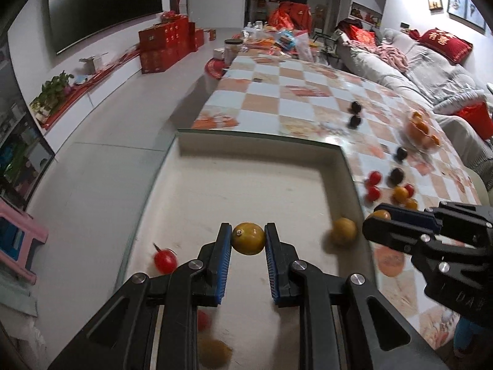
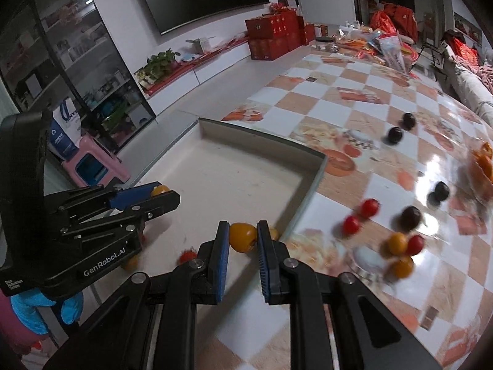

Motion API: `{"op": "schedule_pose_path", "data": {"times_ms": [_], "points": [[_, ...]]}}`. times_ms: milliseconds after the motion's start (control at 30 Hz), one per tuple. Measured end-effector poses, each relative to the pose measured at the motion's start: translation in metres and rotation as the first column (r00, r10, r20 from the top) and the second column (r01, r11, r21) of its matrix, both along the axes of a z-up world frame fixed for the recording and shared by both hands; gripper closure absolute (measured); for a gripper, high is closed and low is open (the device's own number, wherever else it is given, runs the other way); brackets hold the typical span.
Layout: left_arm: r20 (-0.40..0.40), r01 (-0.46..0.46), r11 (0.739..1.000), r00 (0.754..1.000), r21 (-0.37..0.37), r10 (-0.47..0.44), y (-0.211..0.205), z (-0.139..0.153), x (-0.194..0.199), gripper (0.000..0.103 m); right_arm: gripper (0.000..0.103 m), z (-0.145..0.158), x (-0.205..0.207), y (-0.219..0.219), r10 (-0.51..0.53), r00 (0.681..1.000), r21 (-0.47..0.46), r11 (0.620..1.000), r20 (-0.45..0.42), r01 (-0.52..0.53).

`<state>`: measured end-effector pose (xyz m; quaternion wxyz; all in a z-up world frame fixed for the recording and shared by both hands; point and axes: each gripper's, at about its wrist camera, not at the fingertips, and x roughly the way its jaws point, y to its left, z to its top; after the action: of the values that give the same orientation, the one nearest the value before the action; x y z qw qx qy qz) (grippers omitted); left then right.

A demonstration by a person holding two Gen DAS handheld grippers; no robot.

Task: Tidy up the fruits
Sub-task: 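Carry both yellow cherry tomatoes with both tools over the white tray, then open both tools to drop the yellow tomatoes into the tray, then move both open tools back to the fruits on the table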

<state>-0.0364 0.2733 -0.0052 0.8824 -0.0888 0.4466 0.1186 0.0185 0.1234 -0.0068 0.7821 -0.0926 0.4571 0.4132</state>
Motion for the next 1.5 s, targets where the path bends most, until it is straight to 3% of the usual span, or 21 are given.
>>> {"op": "schedule_pose_path", "data": {"times_ms": [367,800,867,933,1033,1067,1100,1200,1500], "points": [[-0.074,0.000,1.000,0.997,0.016,0.001,0.013,-0.022,0.035,0.080,0.084,-0.025,0.014,0.043,0.011,1.000,-0.067,0.998,0.002,-0.010],[-0.138,0.025,0.999,0.990,0.038,-0.019,0.012,-0.038,0.038,0.079,0.081,-0.043,0.006,0.053,0.068,0.997,-0.161,0.985,0.037,-0.061],[-0.142,0.013,0.998,0.990,0.069,-0.003,0.012,-0.038,0.037,0.063,0.080,-0.044,0.006,0.052,0.067,0.997,-0.169,0.984,0.044,-0.059],[-0.141,-0.023,0.995,0.989,0.096,0.037,0.018,-0.037,0.034,0.033,0.080,-0.043,0.006,0.049,0.064,0.997,-0.164,0.985,0.046,-0.056],[-0.136,-0.044,0.997,0.989,0.063,0.052,0.028,-0.038,0.030,0.031,0.054,-0.039,0.008,0.045,0.049,0.997,-0.152,0.988,0.059,-0.039],[-0.141,-0.053,0.997,0.988,0.061,0.061,0.030,-0.039,0.029,0.031,0.038,-0.037,0.009,0.044,0.041,0.997,-0.150,0.988,0.069,-0.030],[-0.139,-0.061,0.997,0.988,0.050,0.067,0.033,-0.039,0.027,0.031,0.029,-0.035,0.009,0.043,0.040,0.997,-0.134,0.990,0.069,-0.031],[-0.127,-0.070,0.997,0.989,0.016,0.072,0.034,-0.035,0.021,0.031,0.024,-0.024,0.010,0.036,0.013,0.998,-0.081,0.997,0.064,-0.007],[-0.050,-0.023,0.999,0.998,0.028,0.025,0.004,-0.003,0.010,0.031,0.022,0.014,0.013,-0.003,-0.055,0.995,0.023,0.998,0.079,0.053]]}}
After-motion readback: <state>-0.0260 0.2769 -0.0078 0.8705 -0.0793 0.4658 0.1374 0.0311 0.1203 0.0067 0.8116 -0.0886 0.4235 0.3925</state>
